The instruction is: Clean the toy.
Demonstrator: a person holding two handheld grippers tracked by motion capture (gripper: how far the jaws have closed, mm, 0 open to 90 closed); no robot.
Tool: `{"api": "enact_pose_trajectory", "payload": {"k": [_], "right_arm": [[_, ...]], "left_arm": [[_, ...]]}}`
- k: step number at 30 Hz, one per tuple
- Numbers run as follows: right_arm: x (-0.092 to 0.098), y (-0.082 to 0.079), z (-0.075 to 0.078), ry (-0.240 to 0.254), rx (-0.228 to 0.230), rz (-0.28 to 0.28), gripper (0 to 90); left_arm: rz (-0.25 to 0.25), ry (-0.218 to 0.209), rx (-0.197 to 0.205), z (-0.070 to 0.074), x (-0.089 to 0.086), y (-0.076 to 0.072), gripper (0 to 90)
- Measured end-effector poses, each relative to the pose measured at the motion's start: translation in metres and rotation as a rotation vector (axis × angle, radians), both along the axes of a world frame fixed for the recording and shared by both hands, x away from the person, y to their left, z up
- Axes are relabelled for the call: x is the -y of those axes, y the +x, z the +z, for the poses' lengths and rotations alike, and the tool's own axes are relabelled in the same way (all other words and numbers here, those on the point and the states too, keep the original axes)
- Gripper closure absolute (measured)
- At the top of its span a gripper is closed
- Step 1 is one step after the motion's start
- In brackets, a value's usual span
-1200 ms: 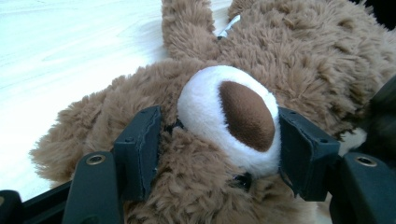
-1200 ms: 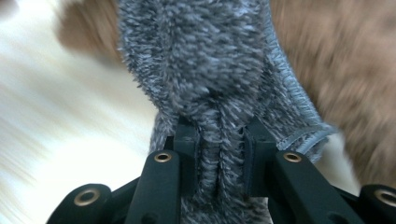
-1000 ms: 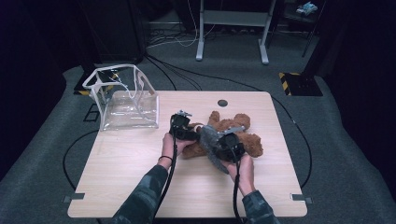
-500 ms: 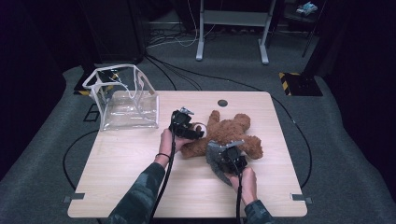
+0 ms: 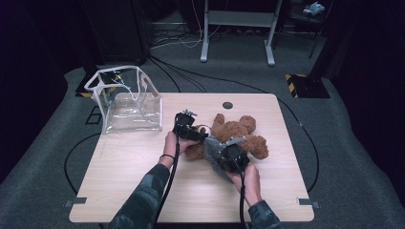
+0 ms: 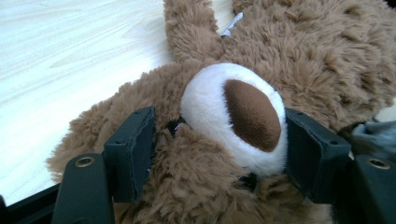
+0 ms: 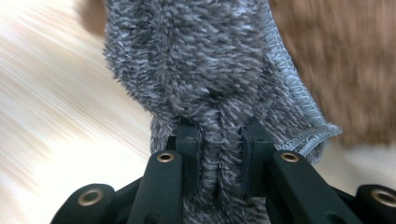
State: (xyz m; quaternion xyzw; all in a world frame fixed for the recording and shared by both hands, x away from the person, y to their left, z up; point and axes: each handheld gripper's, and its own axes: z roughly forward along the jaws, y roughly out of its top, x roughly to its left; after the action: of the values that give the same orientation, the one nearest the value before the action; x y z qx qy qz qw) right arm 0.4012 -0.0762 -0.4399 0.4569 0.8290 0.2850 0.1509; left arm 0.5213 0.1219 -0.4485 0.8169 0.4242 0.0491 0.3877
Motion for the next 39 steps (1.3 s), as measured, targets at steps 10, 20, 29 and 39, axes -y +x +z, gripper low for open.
{"api": "enact_pose_trajectory", "payload": {"k": [10, 20, 29, 39], "right_arm": [[-0.048, 0.025, -0.006, -0.034, -0.002, 0.075, 73.0], [-0.059, 0.010, -0.025, -0.042, -0.126, 0.192, 73.3], [-0.038, 0.013, -0.012, 0.013, -0.035, 0.101, 73.1], [-0.023, -0.008, -0.017, 0.049, -0.062, 0.149, 73.0]], "left_arm": [[0.018, -0.029, -0.025, -0.003, -0.004, 0.004, 30.7], [0.021, -0.036, -0.023, -0.004, -0.005, 0.004, 30.7], [0.035, -0.051, -0.022, -0.005, -0.005, 0.003, 30.7], [0.045, -0.060, 0.011, -0.003, -0.006, 0.002, 30.0]]}}
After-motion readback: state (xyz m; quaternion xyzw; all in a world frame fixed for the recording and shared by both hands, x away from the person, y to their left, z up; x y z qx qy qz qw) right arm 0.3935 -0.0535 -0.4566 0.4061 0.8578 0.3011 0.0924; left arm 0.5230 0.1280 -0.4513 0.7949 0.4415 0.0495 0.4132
